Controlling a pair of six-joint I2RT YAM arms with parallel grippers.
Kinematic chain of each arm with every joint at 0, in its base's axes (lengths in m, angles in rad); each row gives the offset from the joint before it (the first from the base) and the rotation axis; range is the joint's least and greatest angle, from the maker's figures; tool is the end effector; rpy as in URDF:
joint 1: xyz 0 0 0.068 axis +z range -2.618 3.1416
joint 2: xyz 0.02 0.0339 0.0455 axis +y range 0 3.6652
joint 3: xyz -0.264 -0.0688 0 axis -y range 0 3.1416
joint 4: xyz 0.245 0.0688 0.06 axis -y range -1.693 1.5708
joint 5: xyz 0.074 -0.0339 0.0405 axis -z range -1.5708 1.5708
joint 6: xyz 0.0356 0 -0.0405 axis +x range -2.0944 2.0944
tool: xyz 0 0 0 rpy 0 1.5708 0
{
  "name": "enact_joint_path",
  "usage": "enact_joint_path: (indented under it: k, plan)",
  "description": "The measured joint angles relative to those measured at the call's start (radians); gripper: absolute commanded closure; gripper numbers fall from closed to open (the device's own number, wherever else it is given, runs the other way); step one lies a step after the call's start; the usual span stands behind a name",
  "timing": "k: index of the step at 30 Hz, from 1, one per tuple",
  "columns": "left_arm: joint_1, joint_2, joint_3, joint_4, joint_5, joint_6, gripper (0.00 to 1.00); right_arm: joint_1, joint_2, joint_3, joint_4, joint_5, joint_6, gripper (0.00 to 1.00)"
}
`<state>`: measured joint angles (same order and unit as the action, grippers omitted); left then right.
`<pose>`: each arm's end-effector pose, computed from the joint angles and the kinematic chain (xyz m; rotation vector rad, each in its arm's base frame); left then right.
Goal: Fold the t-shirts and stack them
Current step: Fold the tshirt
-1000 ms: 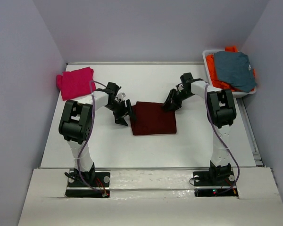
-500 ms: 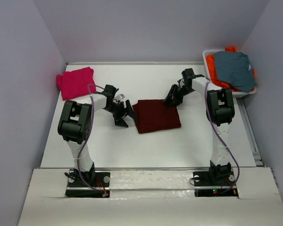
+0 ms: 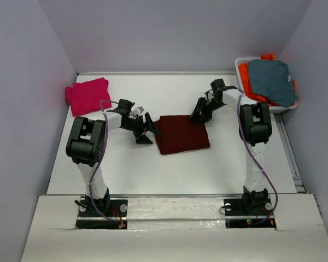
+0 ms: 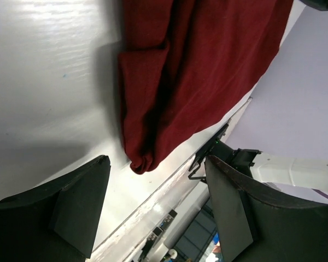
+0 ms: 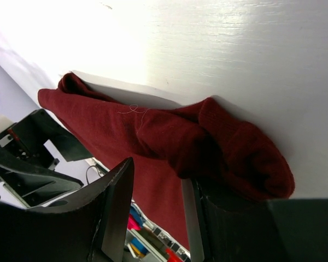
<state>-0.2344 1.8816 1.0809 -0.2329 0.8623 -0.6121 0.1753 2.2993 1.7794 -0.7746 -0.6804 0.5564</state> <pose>0.3479 -0.1109 0.1473 -0.1686 2.6764 -1.4166 0.4549 0.1033 0.1430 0.4130 2.9021 1.1134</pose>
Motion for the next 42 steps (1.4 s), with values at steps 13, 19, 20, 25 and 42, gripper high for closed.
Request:
enact_joint_path:
  k: [13, 19, 20, 25, 42]
  plan:
    - [0.0, 0.0, -0.073, 0.128, 0.075, -0.077, 0.19, -0.006, -0.098, -0.19, 0.102, -0.026, 0.024, 0.53]
    - [0.0, 0.0, -0.073, 0.15, 0.098, -0.085, 0.19, -0.006, -0.103, -0.186, 0.105, -0.026, 0.014, 0.5]
    - [0.0, 0.0, -0.073, 0.15, 0.099, -0.085, 0.19, -0.006, -0.103, -0.177, 0.097, -0.023, 0.005, 0.5]
    - [0.0, 0.0, -0.073, 0.15, 0.099, -0.084, 0.19, -0.006, -0.107, -0.069, 0.03, -0.002, -0.041, 0.49]
    - [0.003, -0.012, -0.073, 0.122, 0.095, -0.061, 0.19, 0.002, -0.344, -0.233, -0.172, 0.111, -0.163, 0.48]
